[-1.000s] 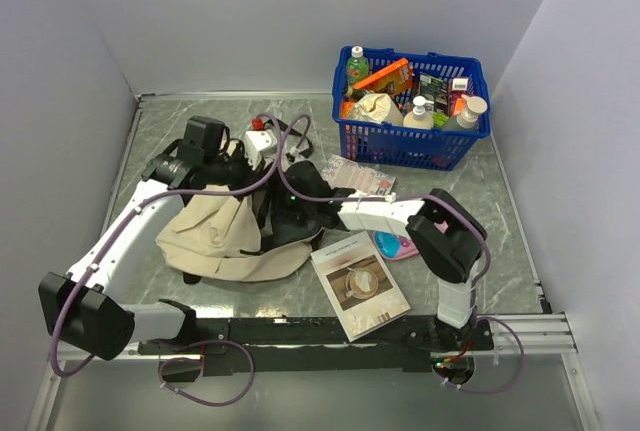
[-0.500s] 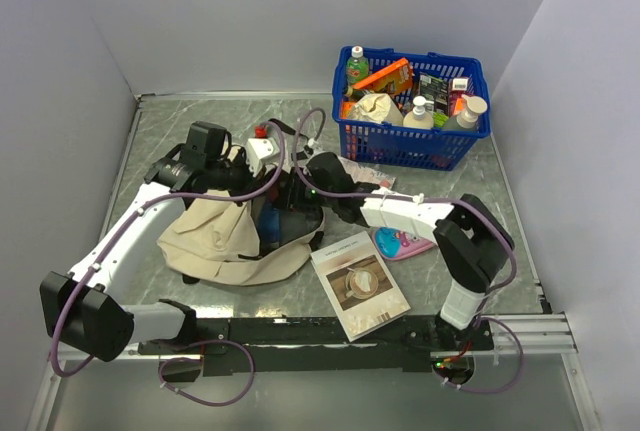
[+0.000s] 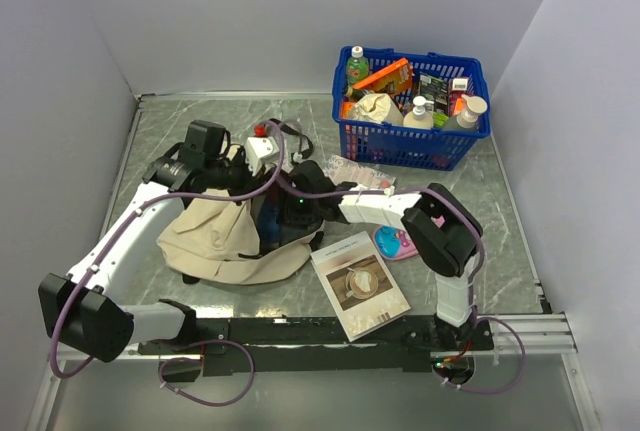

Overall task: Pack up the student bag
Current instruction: Place the book in the student bag, then pick up the book from the center of the board.

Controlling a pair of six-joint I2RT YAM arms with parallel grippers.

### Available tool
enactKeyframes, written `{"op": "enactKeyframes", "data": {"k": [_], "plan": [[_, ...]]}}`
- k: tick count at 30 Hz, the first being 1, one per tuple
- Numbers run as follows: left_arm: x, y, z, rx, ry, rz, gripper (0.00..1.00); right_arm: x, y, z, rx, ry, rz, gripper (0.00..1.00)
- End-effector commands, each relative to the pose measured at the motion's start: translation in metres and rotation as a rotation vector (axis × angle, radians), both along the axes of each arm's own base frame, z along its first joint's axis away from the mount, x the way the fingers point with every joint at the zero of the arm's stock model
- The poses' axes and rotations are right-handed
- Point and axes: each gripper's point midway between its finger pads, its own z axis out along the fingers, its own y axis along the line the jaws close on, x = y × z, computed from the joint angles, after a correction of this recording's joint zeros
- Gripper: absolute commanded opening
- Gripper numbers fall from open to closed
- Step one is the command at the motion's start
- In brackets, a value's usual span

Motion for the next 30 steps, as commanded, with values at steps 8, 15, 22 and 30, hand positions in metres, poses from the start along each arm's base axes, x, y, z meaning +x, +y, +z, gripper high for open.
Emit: {"op": "enactKeyframes", "data": {"k": [8,15,22,30], "plan": [[0.001,-0.016,0.046,-0.098,-0.116,-0.063,0.01,-0.019,0.060,0.011,0.166,-0.028,0.150,0.18],[0.003,-0.019,0.047,-0.102,-0.112,-0.064,0.01,-0.019,0.087,0.068,0.417,-0.104,0.222,0.27],[0.002,-0.012,0.036,-0.067,-0.111,-0.048,0.01,0.015,0.019,0.098,0.322,-0.178,0.068,0.67],[-0.022,0.008,-0.007,0.014,-0.060,-0.037,0.01,0.027,-0.079,0.104,0.274,-0.100,-0.243,1.00]]}}
